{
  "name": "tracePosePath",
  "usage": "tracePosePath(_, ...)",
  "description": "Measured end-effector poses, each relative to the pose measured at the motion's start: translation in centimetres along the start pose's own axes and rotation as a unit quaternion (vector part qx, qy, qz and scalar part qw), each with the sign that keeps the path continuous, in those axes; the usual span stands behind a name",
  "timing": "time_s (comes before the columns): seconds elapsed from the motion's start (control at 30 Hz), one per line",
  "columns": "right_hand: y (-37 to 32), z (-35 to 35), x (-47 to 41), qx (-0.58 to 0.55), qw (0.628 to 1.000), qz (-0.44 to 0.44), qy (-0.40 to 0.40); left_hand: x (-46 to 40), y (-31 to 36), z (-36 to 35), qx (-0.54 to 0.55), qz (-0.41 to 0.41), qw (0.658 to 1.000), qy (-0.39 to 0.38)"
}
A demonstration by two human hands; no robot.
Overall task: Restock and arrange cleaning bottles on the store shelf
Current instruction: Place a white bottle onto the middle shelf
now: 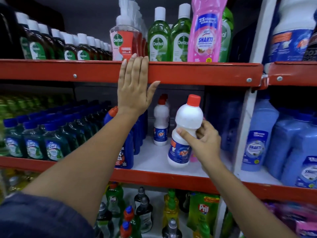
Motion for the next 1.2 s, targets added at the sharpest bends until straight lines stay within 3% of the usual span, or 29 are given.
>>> tracePosePath(0.23,3.7,-7.9,-2.5,0.018,0.999,-0.045,-0.004,0.1,0.0,-0.1,-0.009,-0.005,0.999,0.042)
tracePosePath(0.83,6.9,-11.7,-5.0,0.080,0.994,-0.074,-0.006,0.2,0.1,0.0,-0.015,-0.011,0.996,0.093)
tracePosePath(1.1,6.7,-12.3,-4.3,0.119,0.989,-0.061,-0.066,0.3,0.0,0.0,-0.011,-0.009,0.997,0.075)
tracePosePath(1.2,5.6,-11.8,-2.6,0.135,0.985,-0.014,-0.108,0.2,0.1,-0.1,-0.008,-0.007,0.999,0.053)
Point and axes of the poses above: each hand's wrist, its own x-axis away from the middle knuckle, its own z-axis out of the back of the hand, y = z × x, the point moved 10 cm from there along -x, towards the middle knuckle, and after that the axes turned 1 degree about z, right-handed, at the moved point
